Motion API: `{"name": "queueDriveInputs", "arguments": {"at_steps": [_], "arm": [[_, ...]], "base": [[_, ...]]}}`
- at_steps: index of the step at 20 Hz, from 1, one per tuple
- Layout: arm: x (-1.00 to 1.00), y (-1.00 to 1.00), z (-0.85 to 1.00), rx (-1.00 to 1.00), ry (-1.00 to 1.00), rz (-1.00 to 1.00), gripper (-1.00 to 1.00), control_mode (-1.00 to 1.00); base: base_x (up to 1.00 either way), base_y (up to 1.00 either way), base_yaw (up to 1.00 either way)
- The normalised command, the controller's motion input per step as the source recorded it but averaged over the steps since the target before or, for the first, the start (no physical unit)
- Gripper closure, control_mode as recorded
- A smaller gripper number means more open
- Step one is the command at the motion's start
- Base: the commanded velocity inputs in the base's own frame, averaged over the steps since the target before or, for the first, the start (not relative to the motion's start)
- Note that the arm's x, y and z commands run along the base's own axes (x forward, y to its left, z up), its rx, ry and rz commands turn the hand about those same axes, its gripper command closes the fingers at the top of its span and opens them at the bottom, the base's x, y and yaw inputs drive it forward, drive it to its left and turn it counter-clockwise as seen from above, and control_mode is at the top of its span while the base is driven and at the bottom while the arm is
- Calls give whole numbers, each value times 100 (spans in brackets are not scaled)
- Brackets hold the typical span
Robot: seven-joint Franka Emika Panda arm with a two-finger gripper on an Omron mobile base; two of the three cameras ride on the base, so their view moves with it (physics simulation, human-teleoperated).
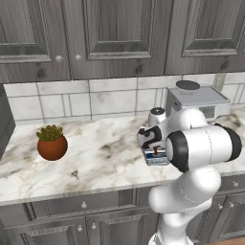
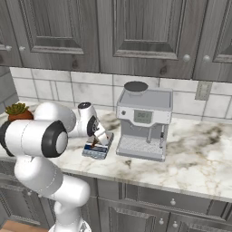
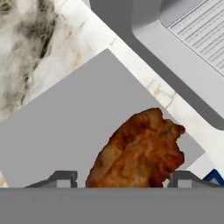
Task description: Take the chicken drumstick from the fridge and place it on the digital scale on the counter by the fridge. Wait a few seconds for a reading, then move it to the plate on the dining counter.
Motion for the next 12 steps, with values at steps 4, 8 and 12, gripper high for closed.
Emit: {"name": "queueDriveInputs", "arguments": {"at_steps": [4, 8, 12], "arm": [[-34, 0, 1, 0, -9, 0, 100, -100], [-62, 0, 25, 3, -17, 0, 100, -100], [-81, 0, 64, 8, -19, 0, 100, -100]], "base": [[0, 0, 0], [0, 0, 0], [0, 0, 0]]}}
